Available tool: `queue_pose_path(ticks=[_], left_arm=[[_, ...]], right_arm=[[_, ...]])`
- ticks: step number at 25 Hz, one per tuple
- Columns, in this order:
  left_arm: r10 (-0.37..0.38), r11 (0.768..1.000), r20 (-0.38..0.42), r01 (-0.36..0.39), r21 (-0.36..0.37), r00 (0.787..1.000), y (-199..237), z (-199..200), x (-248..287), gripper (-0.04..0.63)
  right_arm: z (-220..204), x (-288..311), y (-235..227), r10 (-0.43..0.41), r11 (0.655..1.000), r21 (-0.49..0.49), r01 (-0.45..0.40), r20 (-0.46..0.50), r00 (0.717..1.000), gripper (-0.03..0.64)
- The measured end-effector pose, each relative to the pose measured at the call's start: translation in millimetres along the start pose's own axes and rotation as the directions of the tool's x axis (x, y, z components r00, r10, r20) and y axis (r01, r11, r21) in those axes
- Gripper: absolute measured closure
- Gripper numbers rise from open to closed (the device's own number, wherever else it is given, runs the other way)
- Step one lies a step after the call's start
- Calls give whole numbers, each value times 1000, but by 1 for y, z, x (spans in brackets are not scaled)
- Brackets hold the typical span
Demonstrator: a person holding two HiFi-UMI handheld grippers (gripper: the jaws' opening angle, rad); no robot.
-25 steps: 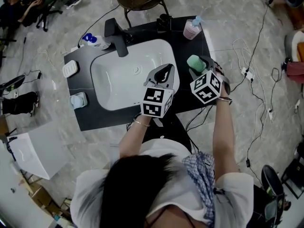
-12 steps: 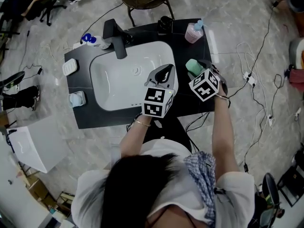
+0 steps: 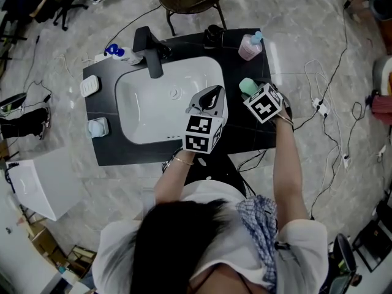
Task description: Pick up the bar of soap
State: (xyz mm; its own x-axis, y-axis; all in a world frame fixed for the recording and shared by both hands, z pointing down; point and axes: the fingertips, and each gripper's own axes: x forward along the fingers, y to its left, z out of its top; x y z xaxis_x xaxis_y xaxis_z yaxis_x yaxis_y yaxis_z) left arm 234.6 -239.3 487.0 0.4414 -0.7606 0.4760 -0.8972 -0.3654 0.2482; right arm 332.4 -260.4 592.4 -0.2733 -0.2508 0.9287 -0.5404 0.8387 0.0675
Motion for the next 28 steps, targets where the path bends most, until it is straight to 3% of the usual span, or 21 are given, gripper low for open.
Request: queue_pose_path(ticks=[8, 17, 28], left_arm=[[26, 999, 9, -25, -26, 1000, 14, 1, -5, 584], [24, 1000, 43, -23, -16, 999, 16, 15, -15, 584], [20, 999, 65, -18, -30, 998, 27, 13, -52, 584]], right_arm=[[0, 2, -3, 29, 1000, -7, -29, 12, 1000, 357], [5, -29, -10, 1, 996, 90, -12, 124, 992, 327], [28, -96, 8, -197, 961, 248, 119, 318, 927, 328]])
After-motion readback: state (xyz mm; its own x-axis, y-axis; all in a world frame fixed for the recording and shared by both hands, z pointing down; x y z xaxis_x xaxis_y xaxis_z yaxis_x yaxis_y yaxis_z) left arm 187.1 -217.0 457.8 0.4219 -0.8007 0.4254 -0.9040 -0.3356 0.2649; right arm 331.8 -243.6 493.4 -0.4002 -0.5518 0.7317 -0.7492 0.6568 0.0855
